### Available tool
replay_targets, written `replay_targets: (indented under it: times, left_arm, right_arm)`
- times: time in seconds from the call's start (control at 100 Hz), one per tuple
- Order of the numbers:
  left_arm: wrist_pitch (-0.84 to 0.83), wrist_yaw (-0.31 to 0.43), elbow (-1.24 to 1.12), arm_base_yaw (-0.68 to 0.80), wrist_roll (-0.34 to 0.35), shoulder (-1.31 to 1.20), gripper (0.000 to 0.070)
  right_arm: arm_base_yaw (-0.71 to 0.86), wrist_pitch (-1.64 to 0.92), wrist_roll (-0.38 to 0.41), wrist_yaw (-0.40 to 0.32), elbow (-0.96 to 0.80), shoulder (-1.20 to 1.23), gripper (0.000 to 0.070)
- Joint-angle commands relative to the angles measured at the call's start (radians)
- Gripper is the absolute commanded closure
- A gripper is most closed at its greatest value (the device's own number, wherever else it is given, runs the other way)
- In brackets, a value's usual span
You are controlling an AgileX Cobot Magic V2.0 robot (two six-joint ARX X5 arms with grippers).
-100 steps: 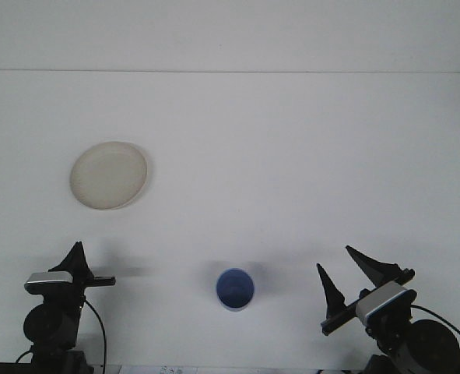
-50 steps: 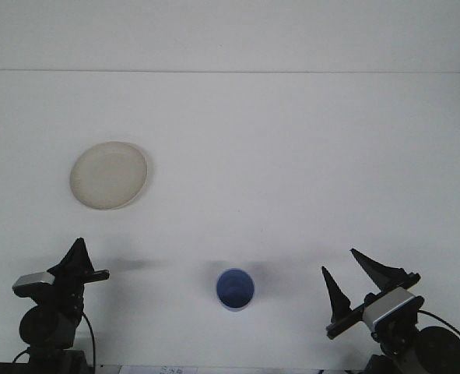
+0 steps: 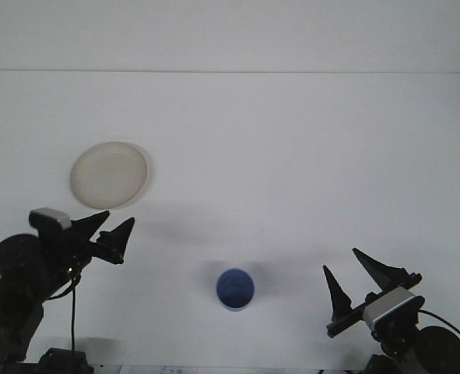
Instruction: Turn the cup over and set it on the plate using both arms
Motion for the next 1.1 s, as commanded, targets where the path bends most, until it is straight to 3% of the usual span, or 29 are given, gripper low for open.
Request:
replay_targets:
  times: [0.0,0.2,0.33,0.44,0.61,1.09]
  left_arm:
    - [-0.011,0.067,0.063,-0.047,0.025,0.089,0.0227]
    - [-0.105,0.066,0.219,-0.301,0.108,0.322,0.0226]
    - [-0.191,-0.04,0.318,-0.46,0.146,0.464,0.022]
    - [-0.287,-0.161,0.406,-0.563,0.188,0.584,0.0153]
    - [-0.408,-0.283,0.523,-0.655,0.239,0.745,0.0153]
    - [-0.43,-0.288,0.552,-0.774,0.313,0.883,0.0156]
  right_arm:
    - [0.01,0.005,-0.011,0.002,0.002,-0.001,0.0259]
    - [0.01,-0.007,-0.022,0.002,0.002,-0.001,0.0259]
    - [0.01,-0.006,-0.022,0.002,-0.002,-0.001,0.0259]
    - [0.01,-0.006,-0.022,0.001,-0.008,-0.001,0.0259]
    - [0.01,-0.005,-0.022,0.001,-0.012,-0.001,0.0259]
    - [0.01,-0.005,-0.025,0.005,-0.014,-0.001,0.026]
